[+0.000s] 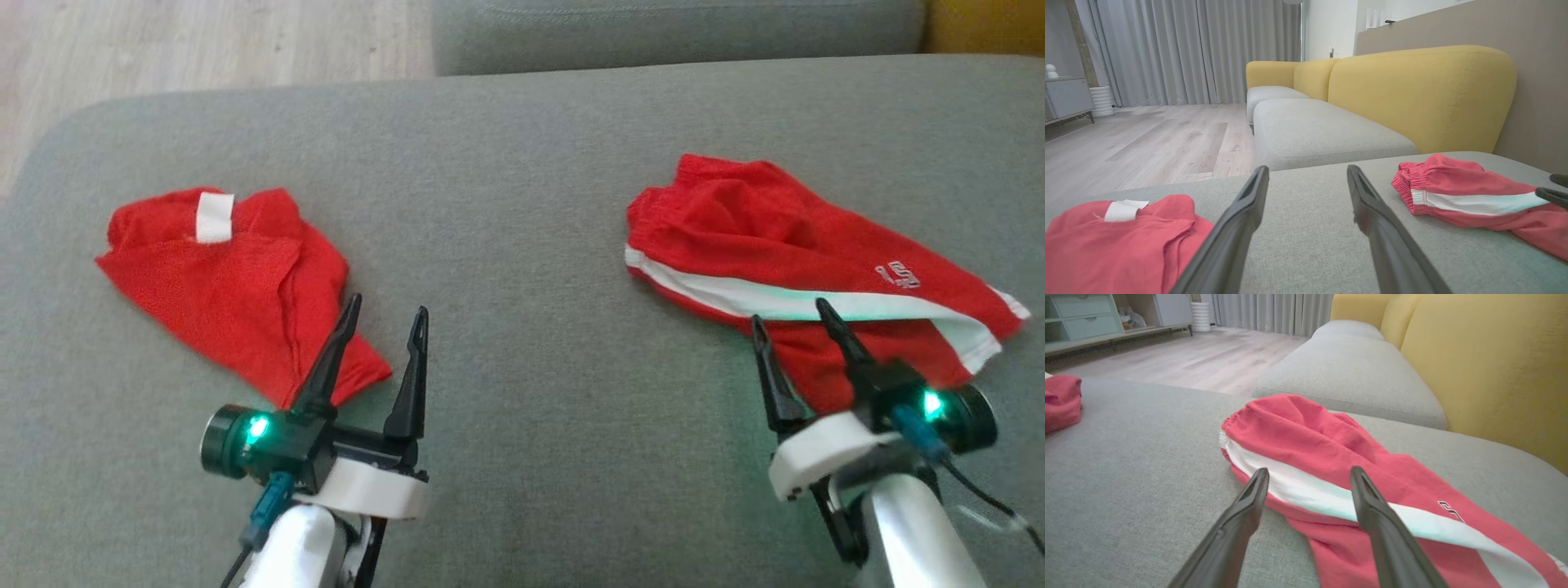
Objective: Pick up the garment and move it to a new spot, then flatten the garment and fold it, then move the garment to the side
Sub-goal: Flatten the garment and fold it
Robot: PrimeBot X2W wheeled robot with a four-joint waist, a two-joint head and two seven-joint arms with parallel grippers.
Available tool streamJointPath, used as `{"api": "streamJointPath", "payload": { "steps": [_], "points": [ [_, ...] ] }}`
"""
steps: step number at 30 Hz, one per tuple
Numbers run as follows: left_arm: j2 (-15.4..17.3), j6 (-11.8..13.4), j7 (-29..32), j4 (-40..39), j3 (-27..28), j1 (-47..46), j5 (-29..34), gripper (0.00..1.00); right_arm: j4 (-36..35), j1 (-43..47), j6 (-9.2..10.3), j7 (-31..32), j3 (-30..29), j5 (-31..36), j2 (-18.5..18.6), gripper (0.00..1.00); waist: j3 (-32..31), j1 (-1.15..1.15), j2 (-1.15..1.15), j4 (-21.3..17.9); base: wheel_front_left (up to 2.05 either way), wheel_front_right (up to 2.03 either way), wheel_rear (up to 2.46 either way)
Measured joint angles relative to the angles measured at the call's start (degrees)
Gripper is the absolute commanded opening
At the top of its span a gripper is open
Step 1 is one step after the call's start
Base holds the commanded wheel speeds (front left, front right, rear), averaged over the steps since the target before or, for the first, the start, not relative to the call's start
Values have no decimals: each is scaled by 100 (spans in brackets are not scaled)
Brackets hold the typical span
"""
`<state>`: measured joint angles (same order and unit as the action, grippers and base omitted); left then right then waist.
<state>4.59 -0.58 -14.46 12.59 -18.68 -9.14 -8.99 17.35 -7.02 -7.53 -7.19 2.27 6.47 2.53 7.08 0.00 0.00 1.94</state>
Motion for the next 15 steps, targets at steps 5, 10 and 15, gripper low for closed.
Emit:
{"api": "streamJointPath", "payload": {
  "steps": [5,10,15],
  "points": [
    [-43,-2,0,12,4,-39,0,100,514,-392,0,198,34,587,4,100,150,0,0,175,0,0,0],
    [-67,-52,0,19,19,-157,10,100,1003,-654,0,269,-42,1000,5,100,275,0,0,317,0,0,0],
    [-81,-89,0,21,27,-161,48,100,1339,-946,0,255,-158,1230,8,100,371,0,0,388,0,0,0]
  ]
}}
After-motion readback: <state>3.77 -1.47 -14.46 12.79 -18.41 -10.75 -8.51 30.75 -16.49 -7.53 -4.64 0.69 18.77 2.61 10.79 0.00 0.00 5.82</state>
